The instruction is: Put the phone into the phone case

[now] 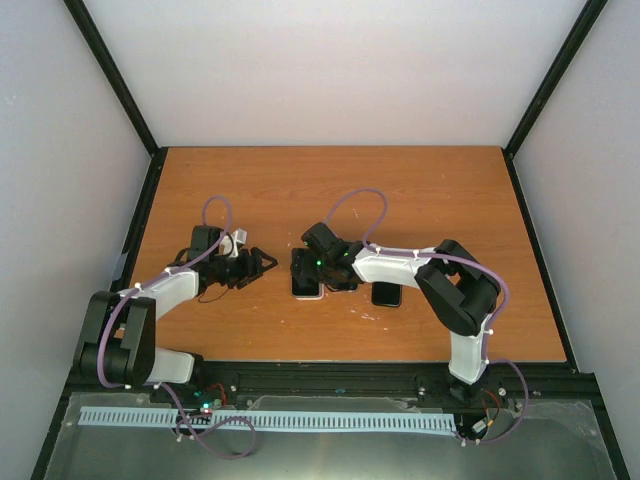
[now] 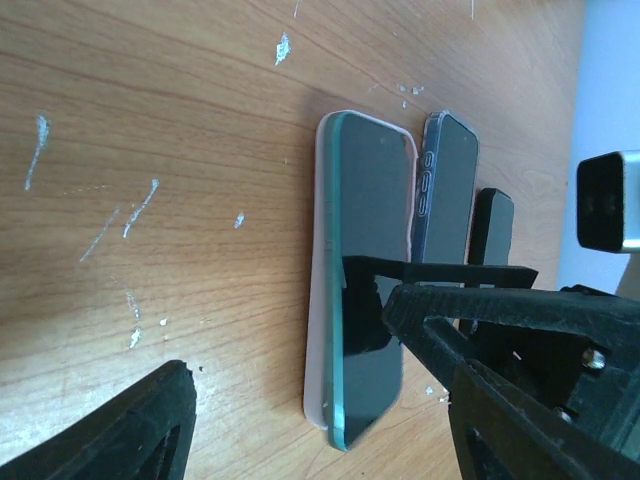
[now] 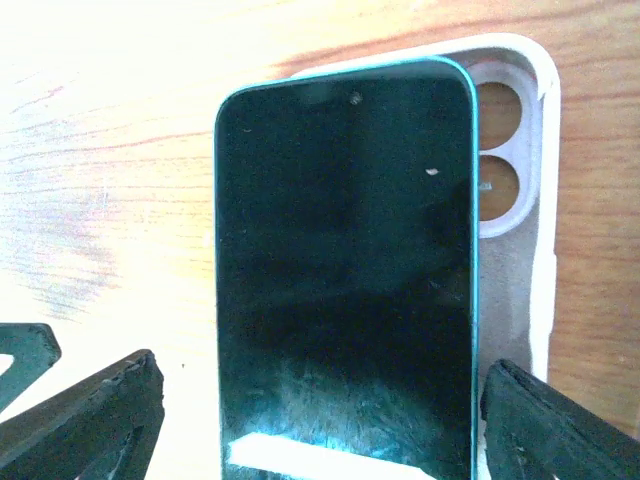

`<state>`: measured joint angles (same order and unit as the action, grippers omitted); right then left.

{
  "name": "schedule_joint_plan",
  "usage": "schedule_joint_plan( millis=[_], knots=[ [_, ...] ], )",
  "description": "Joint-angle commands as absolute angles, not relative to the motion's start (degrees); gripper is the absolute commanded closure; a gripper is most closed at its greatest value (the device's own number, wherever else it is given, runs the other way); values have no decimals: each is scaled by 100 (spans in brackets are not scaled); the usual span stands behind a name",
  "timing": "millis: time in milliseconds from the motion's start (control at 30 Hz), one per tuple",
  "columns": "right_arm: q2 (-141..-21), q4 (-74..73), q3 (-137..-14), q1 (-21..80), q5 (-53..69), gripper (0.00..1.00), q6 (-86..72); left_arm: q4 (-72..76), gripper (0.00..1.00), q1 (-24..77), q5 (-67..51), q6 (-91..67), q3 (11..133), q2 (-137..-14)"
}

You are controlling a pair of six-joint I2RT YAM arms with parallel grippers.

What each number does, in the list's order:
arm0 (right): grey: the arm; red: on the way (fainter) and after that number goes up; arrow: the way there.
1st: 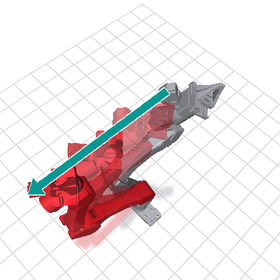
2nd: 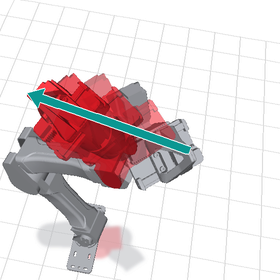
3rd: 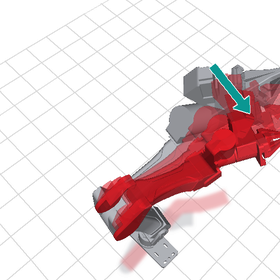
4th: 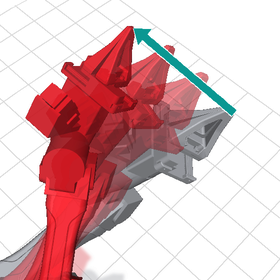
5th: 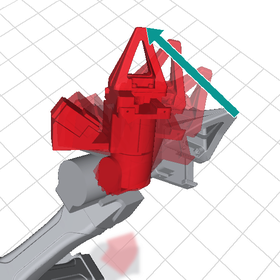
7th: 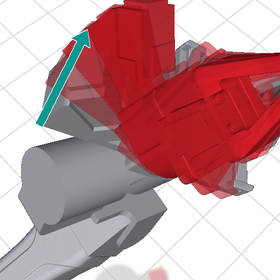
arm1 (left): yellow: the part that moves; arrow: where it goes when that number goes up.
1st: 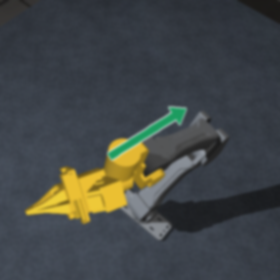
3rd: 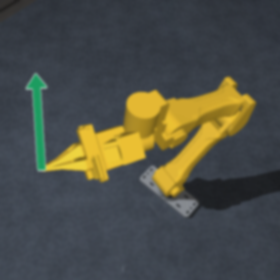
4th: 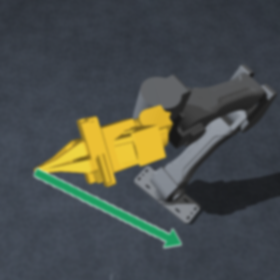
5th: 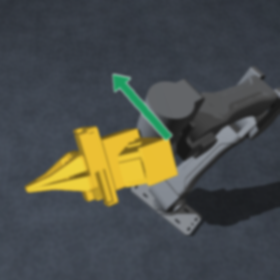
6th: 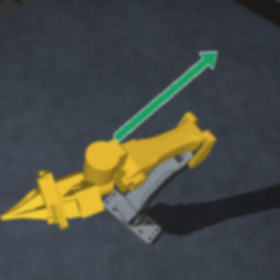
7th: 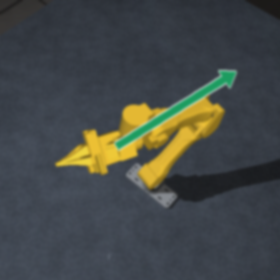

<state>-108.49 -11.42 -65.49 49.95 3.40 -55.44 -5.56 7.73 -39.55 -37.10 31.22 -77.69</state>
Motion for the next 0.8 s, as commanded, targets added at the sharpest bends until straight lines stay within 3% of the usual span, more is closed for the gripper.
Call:
schedule_joint_plan(
  millis=[0, 233, 533, 767],
  knots=[
    [-10647, -1360, -6695, 5045, 56, 13, -5482, -289, 31, 729, -4116, -3577, 3292, -7933],
    [-10342, -1223, -6499, 4995, 201, 15, -5098, -88, 32, 729, -4300, -3586, 3391, -8154],
    [-10187, -932, -6014, 4632, 490, 47, -4638, 81, 42, 738, -4394, -3595, 3586, -8527],
    [-10305, -679, -5841, 4439, 719, 45, -4485, 287, 45, 833, -4510, -3795, 3665, -8898]
  ],
)
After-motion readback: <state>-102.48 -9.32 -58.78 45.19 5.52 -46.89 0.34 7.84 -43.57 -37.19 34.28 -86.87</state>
